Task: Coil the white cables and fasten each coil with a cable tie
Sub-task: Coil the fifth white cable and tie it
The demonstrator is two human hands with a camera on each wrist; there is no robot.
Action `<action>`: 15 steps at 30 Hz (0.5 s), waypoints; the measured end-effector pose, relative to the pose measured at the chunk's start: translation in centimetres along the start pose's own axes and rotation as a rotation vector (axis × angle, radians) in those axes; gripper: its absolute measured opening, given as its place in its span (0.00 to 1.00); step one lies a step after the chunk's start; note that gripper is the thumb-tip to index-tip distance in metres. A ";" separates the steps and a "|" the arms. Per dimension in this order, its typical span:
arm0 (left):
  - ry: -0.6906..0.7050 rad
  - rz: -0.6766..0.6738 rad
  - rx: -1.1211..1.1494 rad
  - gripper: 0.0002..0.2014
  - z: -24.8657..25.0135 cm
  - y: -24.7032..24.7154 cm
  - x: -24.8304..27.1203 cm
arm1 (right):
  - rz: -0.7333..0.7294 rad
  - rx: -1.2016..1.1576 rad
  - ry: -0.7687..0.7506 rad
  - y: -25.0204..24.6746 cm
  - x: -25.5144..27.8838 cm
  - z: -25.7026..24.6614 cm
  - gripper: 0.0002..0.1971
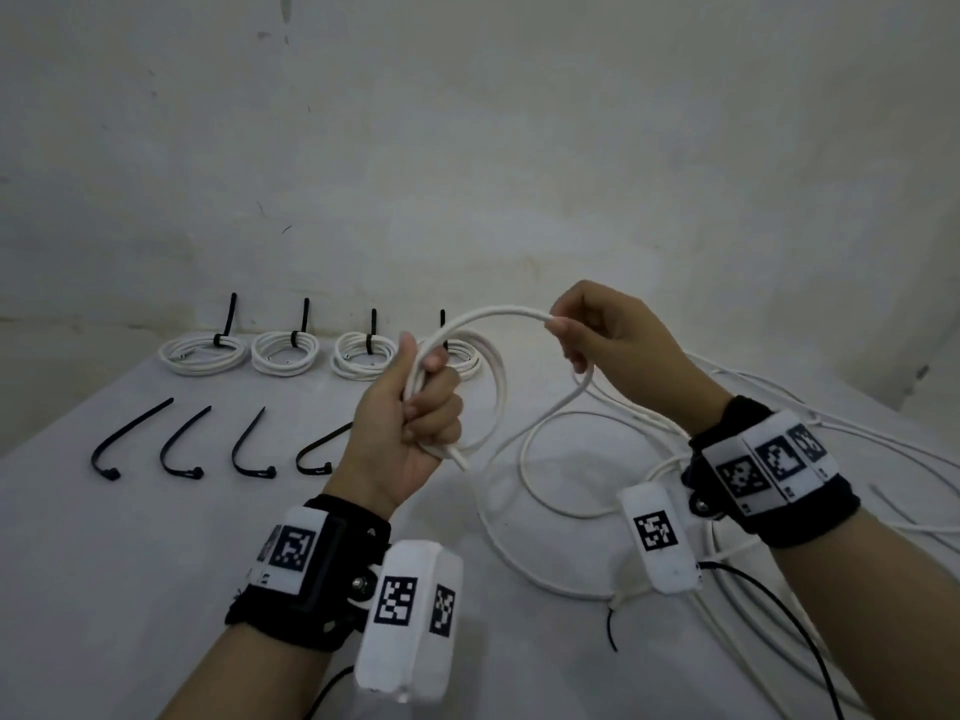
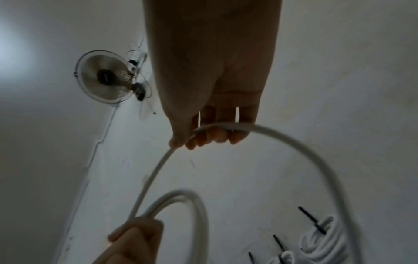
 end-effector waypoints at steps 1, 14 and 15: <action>0.025 -0.015 0.036 0.18 0.6 -0.2 0.0 | -0.023 -0.030 0.039 -0.2 0.3 1.1 0.05; 0.084 -0.237 0.285 0.21 3.2 -0.2 0.6 | 0.086 -0.006 -0.017 -3.3 1.5 3.2 0.07; 0.086 -0.233 0.294 0.21 3.4 -0.4 0.6 | 0.057 -0.022 0.010 -2.9 1.5 3.8 0.07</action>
Point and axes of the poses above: each hand's wrist, its own x-axis away from the middle knuckle, its own y-axis out of the palm, z = x × y, the point moved 10 cm from there along -x, towards the middle knuckle, and after that the axes turned 13 degrees about -x, right-handed, at the moved point
